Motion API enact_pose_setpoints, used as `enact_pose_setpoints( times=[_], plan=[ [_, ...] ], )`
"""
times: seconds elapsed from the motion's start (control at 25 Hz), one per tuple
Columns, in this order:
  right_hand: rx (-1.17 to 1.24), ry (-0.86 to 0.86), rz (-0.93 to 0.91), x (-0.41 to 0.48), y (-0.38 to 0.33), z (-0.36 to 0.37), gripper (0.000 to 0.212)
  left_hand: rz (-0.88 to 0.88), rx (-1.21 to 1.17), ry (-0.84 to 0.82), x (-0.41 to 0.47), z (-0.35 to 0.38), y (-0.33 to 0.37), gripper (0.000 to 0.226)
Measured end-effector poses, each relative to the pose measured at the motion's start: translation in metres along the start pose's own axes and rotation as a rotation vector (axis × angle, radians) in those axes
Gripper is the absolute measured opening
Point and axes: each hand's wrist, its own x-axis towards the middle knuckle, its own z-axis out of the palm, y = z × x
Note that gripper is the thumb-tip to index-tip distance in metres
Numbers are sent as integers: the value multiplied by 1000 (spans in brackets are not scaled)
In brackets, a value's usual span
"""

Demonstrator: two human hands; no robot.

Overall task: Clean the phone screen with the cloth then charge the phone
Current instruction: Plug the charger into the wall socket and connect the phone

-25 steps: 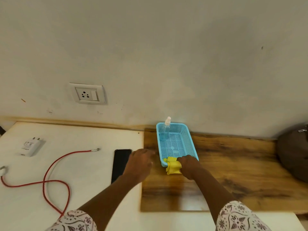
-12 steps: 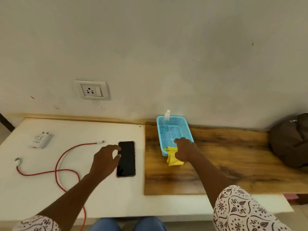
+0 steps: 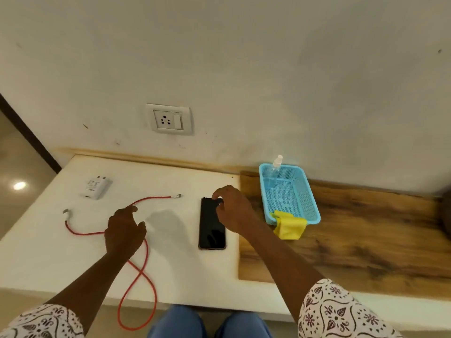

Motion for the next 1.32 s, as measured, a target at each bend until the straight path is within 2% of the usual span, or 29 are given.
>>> enact_pose_setpoints(
  times=[0.2, 0.44, 0.6, 0.76, 0.96, 1.12, 1.2, 1.24, 1.32],
  plan=[
    [70, -142, 6, 5, -14, 55, 27, -115, 14, -10, 31, -3, -25, 45],
    [89, -193, 9, 26, -27, 93, 27, -133, 27, 141, 107, -22, -52, 64],
    [106, -211, 5, 58, -43, 112, 31, -194, 39, 63, 148, -19, -68, 77],
    [59, -211, -2, 78, -52, 130, 44, -205, 36, -35, 167, -12, -79, 66],
    [-128, -270, -1, 99, -45, 141, 68, -183, 51, 55, 167, -4, -91, 57],
    [-218, -324, -15, 102, -39, 147, 71, -194, 60, 17, 164, -4, -87, 61],
    [-302, -265, -49, 96, -36, 146, 59, -238, -39, -9, 156, -5, -75, 56],
    [-342, -250, -66, 91, -35, 143, 52, -257, -169, -22, 149, -7, -66, 45],
    [-362, -282, -67, 80, -32, 137, 43, -348, -639, -94, 129, -11, -43, 19]
  ],
)
